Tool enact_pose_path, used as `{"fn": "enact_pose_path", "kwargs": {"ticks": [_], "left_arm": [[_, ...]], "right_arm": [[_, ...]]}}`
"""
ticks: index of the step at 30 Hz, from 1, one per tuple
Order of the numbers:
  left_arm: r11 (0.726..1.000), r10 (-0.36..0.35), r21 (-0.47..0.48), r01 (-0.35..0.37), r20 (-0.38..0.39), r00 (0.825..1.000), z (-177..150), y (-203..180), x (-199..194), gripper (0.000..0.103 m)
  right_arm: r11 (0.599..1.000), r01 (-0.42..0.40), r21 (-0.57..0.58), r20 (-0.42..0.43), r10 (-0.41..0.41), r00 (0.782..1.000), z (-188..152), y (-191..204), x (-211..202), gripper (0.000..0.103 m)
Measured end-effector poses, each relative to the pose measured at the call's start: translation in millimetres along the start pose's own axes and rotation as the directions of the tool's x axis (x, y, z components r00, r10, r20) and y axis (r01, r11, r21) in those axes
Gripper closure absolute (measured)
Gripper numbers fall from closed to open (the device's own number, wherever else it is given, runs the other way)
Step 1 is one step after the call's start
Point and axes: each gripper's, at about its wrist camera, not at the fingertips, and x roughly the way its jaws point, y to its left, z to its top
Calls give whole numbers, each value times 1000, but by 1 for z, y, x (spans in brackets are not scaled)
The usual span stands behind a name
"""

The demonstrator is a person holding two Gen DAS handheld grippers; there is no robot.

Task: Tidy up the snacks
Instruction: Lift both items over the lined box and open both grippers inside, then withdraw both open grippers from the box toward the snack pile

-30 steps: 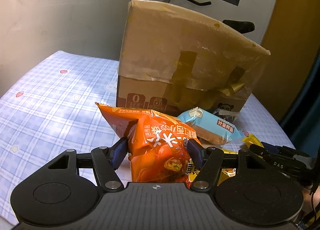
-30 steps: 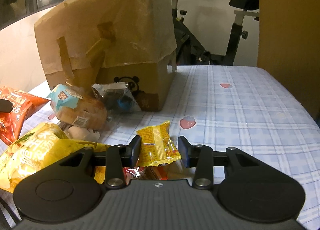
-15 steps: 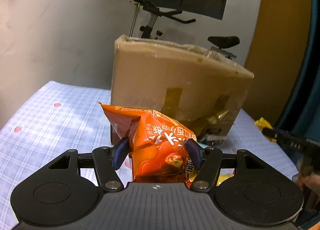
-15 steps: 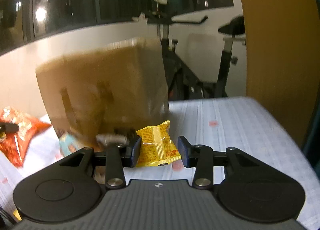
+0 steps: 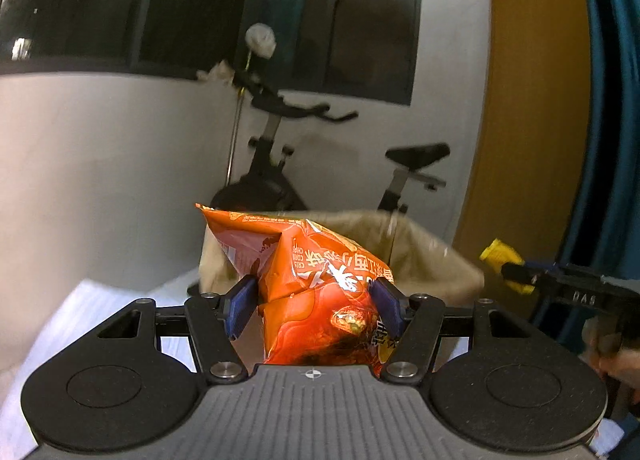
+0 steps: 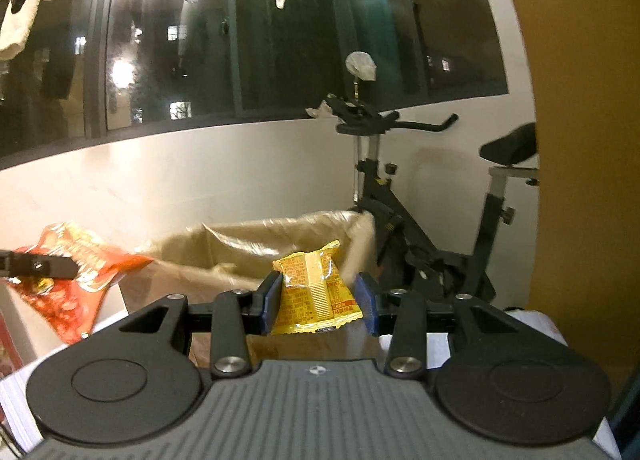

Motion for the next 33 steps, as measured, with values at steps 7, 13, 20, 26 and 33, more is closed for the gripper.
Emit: {"fn": "enact_pose_path", "kwargs": {"ticks": [7, 13, 20, 26, 33], "left_arm": [[999, -1, 41, 1, 13, 1000, 41, -19, 54, 37], [996, 62, 62, -57, -93, 994, 42, -21, 113, 37], [997, 67, 55, -57, -203, 977, 30, -9, 145, 36], [996, 87, 51, -78, -232, 969, 27, 10, 155, 18], [997, 76, -3, -78, -211, 975, 28, 28, 130, 18]], "right_arm": [[999, -47, -18, -68, 46, 997, 38, 11, 53, 60], [999, -13, -51, -157, 4, 988, 34, 27, 105, 60], [996, 25, -88, -222, -44, 974, 18, 39, 131, 60], [994, 50, -102, -246, -74, 966, 14, 40, 137, 47], [997, 40, -65, -227, -54, 972, 17, 37, 121, 37]]}}
